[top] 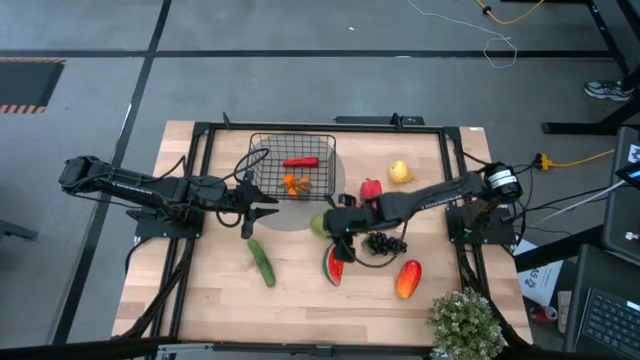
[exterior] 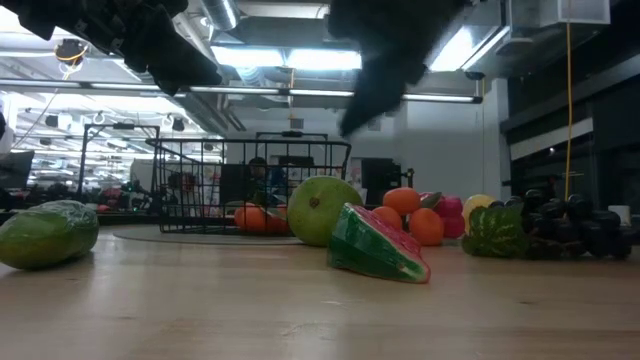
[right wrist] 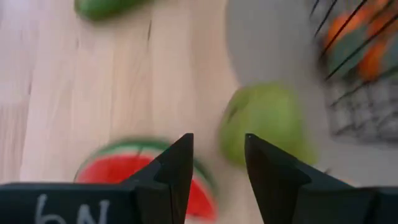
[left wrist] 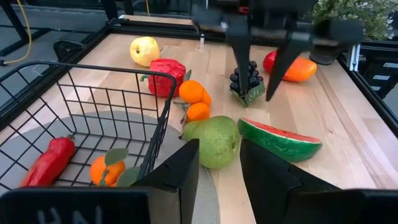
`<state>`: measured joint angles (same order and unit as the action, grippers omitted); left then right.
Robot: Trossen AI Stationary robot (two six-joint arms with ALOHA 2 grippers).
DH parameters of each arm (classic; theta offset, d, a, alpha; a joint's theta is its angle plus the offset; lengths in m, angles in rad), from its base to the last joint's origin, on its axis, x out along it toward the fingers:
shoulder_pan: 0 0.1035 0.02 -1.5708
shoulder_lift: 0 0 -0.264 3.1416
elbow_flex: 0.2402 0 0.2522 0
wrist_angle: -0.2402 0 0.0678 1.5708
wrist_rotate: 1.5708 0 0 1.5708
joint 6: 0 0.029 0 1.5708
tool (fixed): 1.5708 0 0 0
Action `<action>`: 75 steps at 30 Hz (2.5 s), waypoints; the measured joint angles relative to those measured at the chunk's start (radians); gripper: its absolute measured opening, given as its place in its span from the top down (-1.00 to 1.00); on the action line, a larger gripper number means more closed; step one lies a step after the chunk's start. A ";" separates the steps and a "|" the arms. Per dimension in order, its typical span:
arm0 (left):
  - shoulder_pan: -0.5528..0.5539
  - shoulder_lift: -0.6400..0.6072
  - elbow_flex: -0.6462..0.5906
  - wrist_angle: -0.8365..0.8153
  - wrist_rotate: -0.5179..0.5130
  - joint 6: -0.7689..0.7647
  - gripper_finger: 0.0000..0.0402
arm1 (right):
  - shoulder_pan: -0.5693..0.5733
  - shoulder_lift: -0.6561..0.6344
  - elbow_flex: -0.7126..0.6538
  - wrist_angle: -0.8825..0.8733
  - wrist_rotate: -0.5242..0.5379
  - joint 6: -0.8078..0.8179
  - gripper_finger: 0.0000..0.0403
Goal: Build produce basket
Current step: Put the black grapes into the wire basket
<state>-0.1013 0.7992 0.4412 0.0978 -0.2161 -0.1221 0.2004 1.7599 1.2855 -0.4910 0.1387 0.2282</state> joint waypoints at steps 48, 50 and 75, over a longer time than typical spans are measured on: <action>0.000 0.000 0.000 0.000 0.000 0.001 0.43 | 0.126 -0.003 -0.228 -0.226 -0.028 0.607 0.34; 0.000 0.000 0.000 0.000 0.000 0.001 0.43 | 0.126 -0.003 -0.228 -0.226 -0.005 0.631 0.43; 0.000 0.000 0.000 0.000 0.000 0.001 0.43 | 0.126 -0.002 0.155 -0.648 0.259 0.505 1.00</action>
<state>-0.1013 0.7990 0.4412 0.0977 -0.2163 -0.1211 0.3260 1.7584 1.4410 -1.1392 0.3979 0.7333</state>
